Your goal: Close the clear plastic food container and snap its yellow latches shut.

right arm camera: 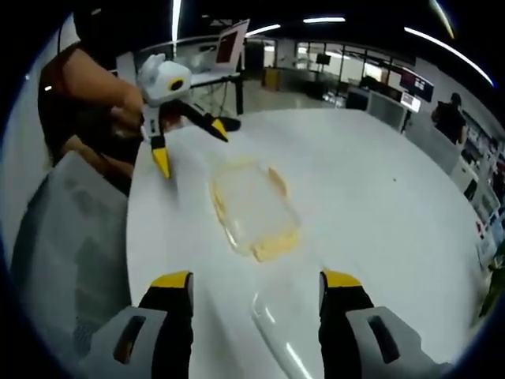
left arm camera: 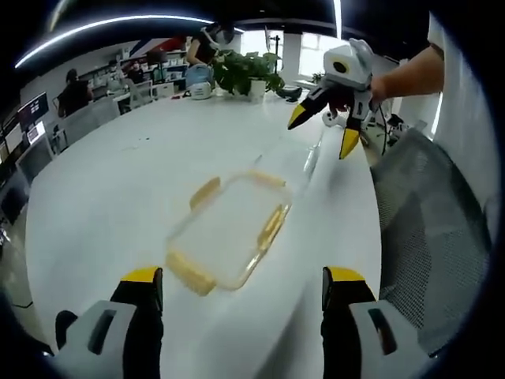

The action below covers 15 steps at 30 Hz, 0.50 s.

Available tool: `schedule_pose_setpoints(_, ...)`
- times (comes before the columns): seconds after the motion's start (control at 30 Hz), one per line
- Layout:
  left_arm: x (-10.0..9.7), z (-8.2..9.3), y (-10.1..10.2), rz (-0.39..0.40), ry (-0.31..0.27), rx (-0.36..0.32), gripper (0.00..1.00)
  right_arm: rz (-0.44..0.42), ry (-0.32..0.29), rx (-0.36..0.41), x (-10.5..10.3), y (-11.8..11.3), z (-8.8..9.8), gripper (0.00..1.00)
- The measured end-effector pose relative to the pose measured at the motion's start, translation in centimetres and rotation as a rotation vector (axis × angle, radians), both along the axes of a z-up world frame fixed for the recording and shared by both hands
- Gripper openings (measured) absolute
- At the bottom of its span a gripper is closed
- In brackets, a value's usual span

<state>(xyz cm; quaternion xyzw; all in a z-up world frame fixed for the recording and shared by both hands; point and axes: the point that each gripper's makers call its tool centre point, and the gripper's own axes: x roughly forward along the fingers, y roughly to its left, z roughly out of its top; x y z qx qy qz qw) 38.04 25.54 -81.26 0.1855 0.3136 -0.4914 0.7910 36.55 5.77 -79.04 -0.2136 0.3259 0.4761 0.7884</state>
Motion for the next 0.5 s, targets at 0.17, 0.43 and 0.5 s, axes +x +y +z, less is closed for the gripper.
schedule_pose_setpoints(0.17, 0.41, -0.17, 0.27, -0.01, -0.003, 0.013, 0.84, 0.02, -0.008, -0.017, 0.35, 0.13, -0.12, 0.64)
schedule_pose_setpoints(0.43, 0.96, -0.42, 0.52, -0.031, -0.01, 0.038, 0.83, 0.047, -0.001, -0.026, 0.66, 0.63, -0.3, 0.64)
schedule_pose_setpoints(0.5, 1.04, -0.46, 0.56, -0.033, -0.011, 0.042, 0.82, 0.057, -0.004, -0.03, 0.75, 0.72, -0.37, 0.64)
